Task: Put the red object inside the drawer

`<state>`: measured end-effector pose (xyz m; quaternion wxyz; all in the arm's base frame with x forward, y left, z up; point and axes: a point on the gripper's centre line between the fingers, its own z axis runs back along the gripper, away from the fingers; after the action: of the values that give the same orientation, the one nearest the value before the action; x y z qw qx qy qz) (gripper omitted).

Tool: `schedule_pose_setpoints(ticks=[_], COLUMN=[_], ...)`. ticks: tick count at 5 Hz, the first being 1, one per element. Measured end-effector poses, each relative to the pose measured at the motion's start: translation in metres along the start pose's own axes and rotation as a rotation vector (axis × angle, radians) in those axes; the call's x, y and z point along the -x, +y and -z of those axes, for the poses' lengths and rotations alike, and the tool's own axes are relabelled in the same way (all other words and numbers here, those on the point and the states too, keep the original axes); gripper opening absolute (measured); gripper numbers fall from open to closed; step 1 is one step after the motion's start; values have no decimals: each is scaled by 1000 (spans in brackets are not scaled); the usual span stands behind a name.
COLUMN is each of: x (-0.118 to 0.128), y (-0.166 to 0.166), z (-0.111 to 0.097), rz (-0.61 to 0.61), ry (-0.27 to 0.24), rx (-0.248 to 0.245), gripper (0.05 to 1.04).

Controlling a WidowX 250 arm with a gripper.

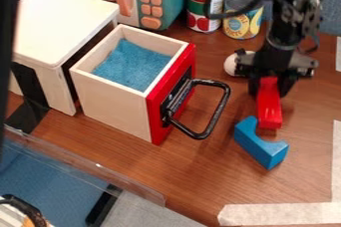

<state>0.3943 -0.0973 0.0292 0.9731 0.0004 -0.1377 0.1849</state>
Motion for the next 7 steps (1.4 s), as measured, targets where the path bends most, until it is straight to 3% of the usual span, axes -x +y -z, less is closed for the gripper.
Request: schedule_pose_setpoints(ticks=[1, 2, 3, 4, 6, 7], x=[-11, -15, -20, -27, -34, -32], y=[-2, 10, 33, 67, 128, 145], z=[-40, -66, -95, -115, -140, -137], rz=[-31, -81, -128, -203, -285, -315], ry=[-33, -33, -41, -12, -43, -28], rx=[88, 142, 188, 232, 229, 229], gripper=[556, 556, 556, 556, 556, 556])
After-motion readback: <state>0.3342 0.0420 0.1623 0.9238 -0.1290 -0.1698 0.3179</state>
